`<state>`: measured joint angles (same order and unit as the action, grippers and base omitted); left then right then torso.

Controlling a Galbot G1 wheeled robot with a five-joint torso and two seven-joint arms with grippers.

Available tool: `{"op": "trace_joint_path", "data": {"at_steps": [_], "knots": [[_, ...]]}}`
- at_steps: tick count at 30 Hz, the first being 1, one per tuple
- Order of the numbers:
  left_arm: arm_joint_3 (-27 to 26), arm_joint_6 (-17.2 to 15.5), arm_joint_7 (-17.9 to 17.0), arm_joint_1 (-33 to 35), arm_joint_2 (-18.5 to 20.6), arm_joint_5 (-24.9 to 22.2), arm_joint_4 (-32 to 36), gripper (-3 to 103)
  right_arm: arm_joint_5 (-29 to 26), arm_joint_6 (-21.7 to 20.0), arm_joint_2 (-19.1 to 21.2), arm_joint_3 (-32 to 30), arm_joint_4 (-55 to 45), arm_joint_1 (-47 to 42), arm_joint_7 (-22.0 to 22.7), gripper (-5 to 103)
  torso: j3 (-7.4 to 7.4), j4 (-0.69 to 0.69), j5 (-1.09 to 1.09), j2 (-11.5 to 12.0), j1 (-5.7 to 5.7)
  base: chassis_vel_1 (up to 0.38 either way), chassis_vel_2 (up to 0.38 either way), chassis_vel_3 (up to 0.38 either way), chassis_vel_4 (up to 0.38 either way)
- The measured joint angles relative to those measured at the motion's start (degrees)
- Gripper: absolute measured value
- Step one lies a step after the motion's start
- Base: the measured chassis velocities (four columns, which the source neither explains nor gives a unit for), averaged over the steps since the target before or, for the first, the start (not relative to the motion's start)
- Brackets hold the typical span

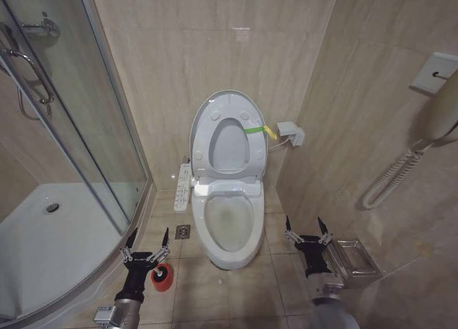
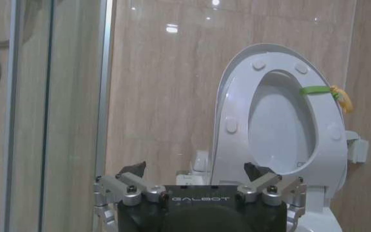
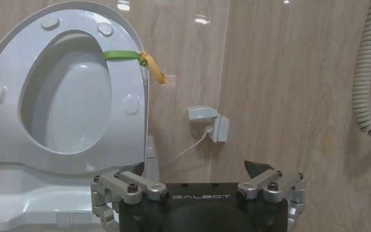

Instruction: Open the toilet lid, clean the toilet bowl with a toilet brush, close the toilet lid, and flush.

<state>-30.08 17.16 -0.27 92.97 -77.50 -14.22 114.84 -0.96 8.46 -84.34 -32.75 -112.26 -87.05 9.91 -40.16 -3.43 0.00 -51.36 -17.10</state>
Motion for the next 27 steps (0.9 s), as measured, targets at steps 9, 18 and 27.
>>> {"op": "trace_joint_path", "data": {"at_steps": [9,18,27], "knots": [[0.0,0.0,0.0,0.0,0.0,-0.01,0.0,99,0.0,0.0,0.0,0.0,0.0,0.0,0.0,100,0.0,0.0,0.0,0.0,0.0,0.0,0.0,0.0,0.0],[0.0,0.0,0.0,0.0,0.0,-0.01,0.0,99,0.0,0.0,0.0,0.0,0.0,0.0,0.0,100,0.0,0.0,0.0,0.0,0.0,0.0,0.0,0.0,0.0],[0.0,0.0,-0.01,0.0,0.0,-0.02,0.0,99,0.0,0.0,0.0,0.0,0.0,0.0,0.0,100,0.0,0.0,0.0,0.0,0.0,0.0,0.0,0.0,0.0]]}}
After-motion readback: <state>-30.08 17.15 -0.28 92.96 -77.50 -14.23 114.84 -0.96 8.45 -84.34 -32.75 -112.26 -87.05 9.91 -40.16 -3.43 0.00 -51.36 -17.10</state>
